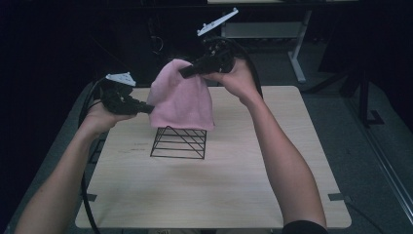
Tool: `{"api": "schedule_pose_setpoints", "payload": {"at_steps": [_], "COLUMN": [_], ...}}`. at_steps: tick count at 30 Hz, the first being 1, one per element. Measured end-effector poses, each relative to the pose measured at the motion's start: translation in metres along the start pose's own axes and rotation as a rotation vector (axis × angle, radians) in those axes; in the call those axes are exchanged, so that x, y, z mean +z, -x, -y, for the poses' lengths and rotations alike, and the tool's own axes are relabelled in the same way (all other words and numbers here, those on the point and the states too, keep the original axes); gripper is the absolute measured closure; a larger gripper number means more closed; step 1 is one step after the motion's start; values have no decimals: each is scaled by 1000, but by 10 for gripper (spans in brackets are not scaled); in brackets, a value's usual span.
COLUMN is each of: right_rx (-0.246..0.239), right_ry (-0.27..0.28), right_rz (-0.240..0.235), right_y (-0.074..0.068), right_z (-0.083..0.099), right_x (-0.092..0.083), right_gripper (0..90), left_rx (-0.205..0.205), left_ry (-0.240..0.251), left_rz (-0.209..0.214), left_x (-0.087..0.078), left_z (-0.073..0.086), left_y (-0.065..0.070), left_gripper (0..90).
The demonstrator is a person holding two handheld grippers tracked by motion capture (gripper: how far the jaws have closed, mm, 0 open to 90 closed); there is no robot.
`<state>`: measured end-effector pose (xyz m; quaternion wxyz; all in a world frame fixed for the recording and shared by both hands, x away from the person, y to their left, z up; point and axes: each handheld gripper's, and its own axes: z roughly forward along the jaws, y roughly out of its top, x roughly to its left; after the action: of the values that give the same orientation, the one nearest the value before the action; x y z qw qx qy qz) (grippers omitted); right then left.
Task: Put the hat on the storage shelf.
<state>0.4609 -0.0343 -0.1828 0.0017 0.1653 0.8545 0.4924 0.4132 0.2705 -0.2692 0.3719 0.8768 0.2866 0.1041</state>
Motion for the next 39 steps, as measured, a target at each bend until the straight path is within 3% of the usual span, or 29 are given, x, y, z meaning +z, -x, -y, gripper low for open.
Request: {"api": "schedule_pose_setpoints", "payload": {"at_steps": [8, 15, 23, 34, 39], "right_rx": [10, 7, -19, -4, 3], "right_ry": [-6, -18, -24, -38, -47], "right_rz": [-15, -32, -47, -73, -78], "right_y": [0, -4, -13, -13, -15], "right_z": [5, 6, 7, 17, 22], "right_x": [6, 13, 21, 34, 38], "right_gripper": [768, 767, 764, 761, 760], "left_rx": [-9, 7, -16, -27, 3], "left_ry": [3, -2, -3, -26, -53], "left_rz": [8, 0, 0, -3, -15], "left_x": [3, 2, 1, 5, 7], "left_z": [8, 17, 27, 40, 42], "left_y": [-1, 0, 0, -1, 1], "left_gripper": [844, 844, 844, 843, 843]}}
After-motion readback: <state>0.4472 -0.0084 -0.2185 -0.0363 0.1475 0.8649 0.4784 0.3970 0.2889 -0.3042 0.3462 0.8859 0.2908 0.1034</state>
